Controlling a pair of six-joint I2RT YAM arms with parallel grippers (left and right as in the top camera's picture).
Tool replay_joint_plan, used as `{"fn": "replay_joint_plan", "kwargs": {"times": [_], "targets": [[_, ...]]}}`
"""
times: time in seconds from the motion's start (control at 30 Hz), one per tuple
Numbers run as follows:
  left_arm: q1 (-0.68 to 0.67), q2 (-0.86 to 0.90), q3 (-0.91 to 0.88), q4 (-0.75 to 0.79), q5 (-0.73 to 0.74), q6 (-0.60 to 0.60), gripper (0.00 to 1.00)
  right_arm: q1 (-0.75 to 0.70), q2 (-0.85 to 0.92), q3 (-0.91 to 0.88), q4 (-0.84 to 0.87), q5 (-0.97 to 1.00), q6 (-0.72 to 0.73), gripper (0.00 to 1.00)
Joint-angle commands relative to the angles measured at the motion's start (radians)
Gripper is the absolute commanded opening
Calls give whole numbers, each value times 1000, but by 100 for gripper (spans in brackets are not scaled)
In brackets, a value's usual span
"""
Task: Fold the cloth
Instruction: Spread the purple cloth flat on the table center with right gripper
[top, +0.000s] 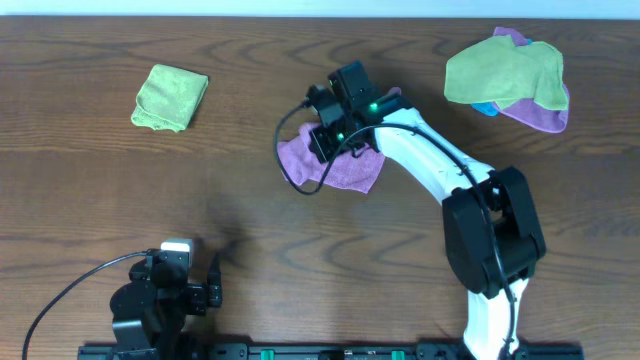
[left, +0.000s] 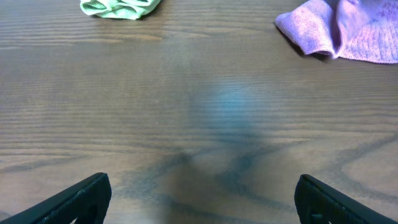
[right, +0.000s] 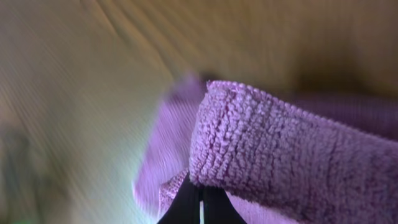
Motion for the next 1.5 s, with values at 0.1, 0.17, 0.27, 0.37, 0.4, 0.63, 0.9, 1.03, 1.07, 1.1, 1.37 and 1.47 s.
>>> {"fn": "replay_joint_plan", "kwargs": {"times": [0.1,0.17,0.27,0.37,0.4,0.63,0.9,1.03,1.07,1.1,1.37,1.47], "targets": [[2,-6,-7,0,8,-43,95,58,-24,37,230,-21,-10,1],[2,-6,-7,0,8,-71,95,68,-19,37,338,37,18,1],[2,-6,-7,0,8,-113,95,74,-3,38,484,105,35,1],[2,-6,-7,0,8,-144,95,73,27,40,617,111,45,1],[2,-6,-7,0,8,-152,95,73,44,45,654,127,60,1],[2,-6,-7,0,8,-153,95,74,74,58,689,149,63,99],[2,-6,-7,0,8,-153,95,63,-1,58,399,138,169,99],[2,-6,-7,0,8,-153,95,41,-34,58,146,138,279,99],[2,-6,-7,0,8,-153,95,35,-33,58,99,138,300,99],[2,-6,-7,0,8,-153,95,27,-33,58,48,138,313,99],[2,-6,-7,0,8,-153,95,-20,-23,55,-67,138,350,99],[2,-6,-7,0,8,-153,95,-31,4,53,-90,137,370,99]]}}
